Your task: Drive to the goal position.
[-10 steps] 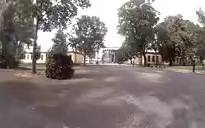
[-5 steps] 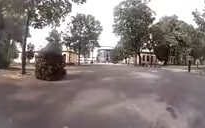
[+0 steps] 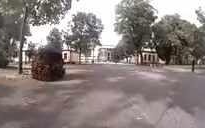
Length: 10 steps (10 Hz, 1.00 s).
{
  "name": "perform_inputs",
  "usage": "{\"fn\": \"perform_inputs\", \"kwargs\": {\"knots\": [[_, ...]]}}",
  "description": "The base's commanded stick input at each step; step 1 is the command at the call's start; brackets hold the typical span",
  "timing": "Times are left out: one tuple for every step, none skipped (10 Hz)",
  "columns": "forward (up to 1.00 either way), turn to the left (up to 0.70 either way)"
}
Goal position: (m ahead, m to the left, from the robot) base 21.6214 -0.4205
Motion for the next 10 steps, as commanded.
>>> {"fn": "perform_inputs", "kwargs": {"knots": [[0.7, -0.05], [0.7, -0.03], [0.7, 0.0], [0.7, 0.0], [0.7, 0.0], [0.7, 0.0], [0.7, 0.0], [0.7, 0.0], [0.7, 0.0], [0.7, 0.0]]}}
